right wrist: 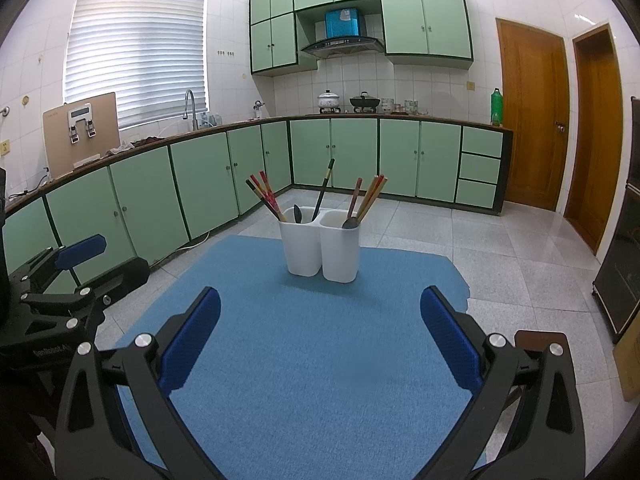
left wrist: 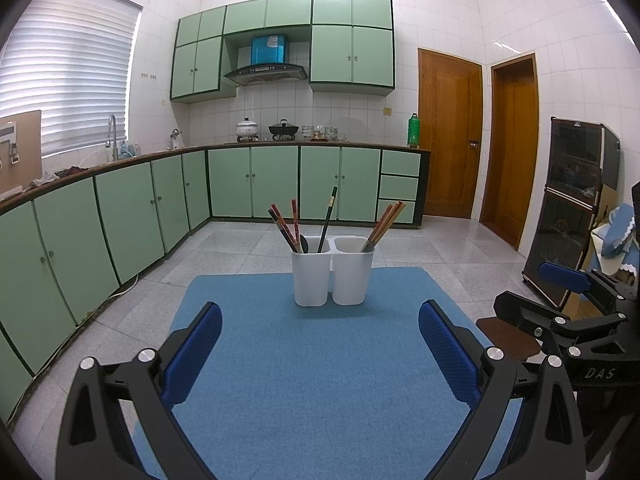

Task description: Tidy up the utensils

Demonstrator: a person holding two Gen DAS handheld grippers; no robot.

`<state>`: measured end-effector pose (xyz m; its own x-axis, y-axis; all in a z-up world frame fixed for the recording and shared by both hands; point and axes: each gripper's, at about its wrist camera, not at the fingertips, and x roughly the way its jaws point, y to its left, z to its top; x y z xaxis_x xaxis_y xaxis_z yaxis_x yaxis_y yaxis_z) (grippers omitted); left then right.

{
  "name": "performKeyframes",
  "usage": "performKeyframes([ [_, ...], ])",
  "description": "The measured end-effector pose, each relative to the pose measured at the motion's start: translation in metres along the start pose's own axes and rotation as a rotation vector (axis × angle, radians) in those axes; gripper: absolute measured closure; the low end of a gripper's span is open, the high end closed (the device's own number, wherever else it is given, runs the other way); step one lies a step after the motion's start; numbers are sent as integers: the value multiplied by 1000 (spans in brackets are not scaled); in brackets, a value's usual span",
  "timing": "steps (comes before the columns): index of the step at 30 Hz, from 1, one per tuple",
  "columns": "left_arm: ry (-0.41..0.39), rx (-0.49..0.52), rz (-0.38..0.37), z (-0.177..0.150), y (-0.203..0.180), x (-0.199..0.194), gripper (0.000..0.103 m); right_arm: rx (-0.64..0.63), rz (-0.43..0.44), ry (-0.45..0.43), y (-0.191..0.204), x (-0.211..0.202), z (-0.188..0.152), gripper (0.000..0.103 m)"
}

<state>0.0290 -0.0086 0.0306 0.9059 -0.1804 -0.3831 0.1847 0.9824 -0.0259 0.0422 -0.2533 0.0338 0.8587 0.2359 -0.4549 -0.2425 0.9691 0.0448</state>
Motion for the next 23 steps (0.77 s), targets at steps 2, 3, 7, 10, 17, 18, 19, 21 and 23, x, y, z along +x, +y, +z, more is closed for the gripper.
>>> performKeyframes([
  [2, -1, -1, -1, 0, -1, 1, 6, 1, -1, 2, 0, 1, -1, 6],
  [3, 0, -2, 1, 0, -1, 1, 6, 2, -1, 3, 0, 1, -1, 6],
  [7, -1, -1, 6, 0, -2, 3, 6, 8, -2, 9, -2, 5, -4, 6],
  [10, -2, -3, 7, 0, -2, 3, 6, 10, -2, 12, -2, 6, -4, 6],
  [17, 8, -5, 8, 3, -3, 5, 6, 9, 0, 16, -3, 6, -5, 6],
  [18, 7, -6, 8, 4, -3, 5, 6, 9, 0, 17, -3, 6, -6, 6],
  [19, 9, -6, 8, 3, -3, 5, 6, 9, 0, 16, -3, 6, -5, 6],
  [21, 9, -6, 11, 4, -3, 6, 6, 9, -1, 17, -3, 6, -5, 6],
  [23, 9, -6, 10, 4, -3, 6, 6, 9, -1, 17, -3, 6, -5, 6],
])
